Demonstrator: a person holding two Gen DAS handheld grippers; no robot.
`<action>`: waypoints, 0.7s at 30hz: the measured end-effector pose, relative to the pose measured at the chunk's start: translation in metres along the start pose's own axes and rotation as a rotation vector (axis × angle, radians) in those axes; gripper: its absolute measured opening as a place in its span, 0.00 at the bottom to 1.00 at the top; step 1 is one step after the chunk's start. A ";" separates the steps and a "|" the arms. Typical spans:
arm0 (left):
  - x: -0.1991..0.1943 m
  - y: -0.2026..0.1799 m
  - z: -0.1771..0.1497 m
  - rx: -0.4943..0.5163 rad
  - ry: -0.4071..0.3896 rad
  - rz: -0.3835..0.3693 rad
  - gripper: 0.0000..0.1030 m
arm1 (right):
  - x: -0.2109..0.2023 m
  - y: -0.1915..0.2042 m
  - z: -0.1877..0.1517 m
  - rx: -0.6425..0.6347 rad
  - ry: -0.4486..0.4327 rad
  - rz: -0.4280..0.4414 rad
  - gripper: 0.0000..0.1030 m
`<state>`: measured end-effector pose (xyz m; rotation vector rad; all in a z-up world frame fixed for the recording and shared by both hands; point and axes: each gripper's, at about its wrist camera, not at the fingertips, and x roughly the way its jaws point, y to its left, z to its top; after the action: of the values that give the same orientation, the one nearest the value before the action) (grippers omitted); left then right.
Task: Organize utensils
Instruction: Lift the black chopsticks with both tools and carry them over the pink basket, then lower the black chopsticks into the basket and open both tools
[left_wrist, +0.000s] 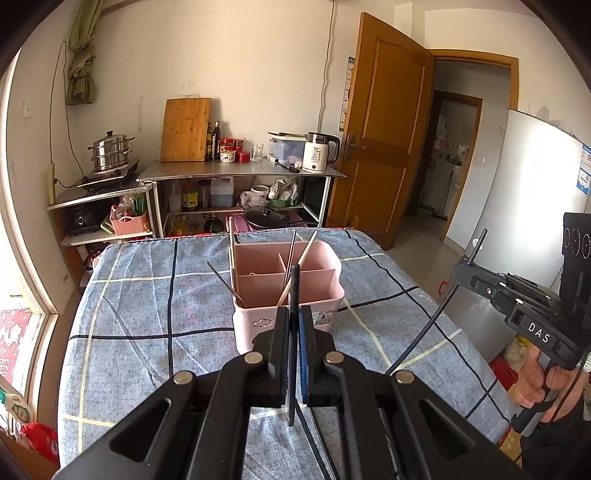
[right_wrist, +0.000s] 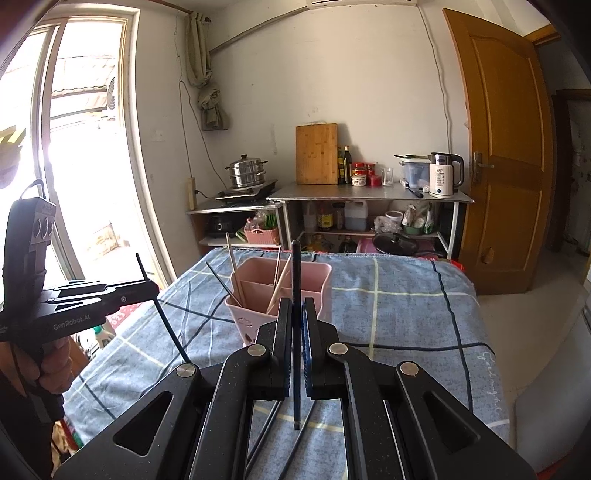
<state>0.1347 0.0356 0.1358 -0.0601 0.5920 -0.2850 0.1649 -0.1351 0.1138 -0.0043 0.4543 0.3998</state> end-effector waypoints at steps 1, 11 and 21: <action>0.000 0.000 0.002 0.000 -0.003 -0.004 0.05 | 0.001 0.002 0.002 -0.004 -0.004 0.005 0.05; -0.007 0.001 0.044 0.010 -0.074 -0.031 0.05 | 0.019 0.018 0.036 -0.025 -0.074 0.052 0.05; 0.003 0.017 0.084 -0.029 -0.124 -0.038 0.05 | 0.045 0.019 0.068 0.016 -0.125 0.075 0.05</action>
<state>0.1880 0.0492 0.2017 -0.1166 0.4725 -0.3073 0.2234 -0.0945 0.1572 0.0528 0.3352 0.4674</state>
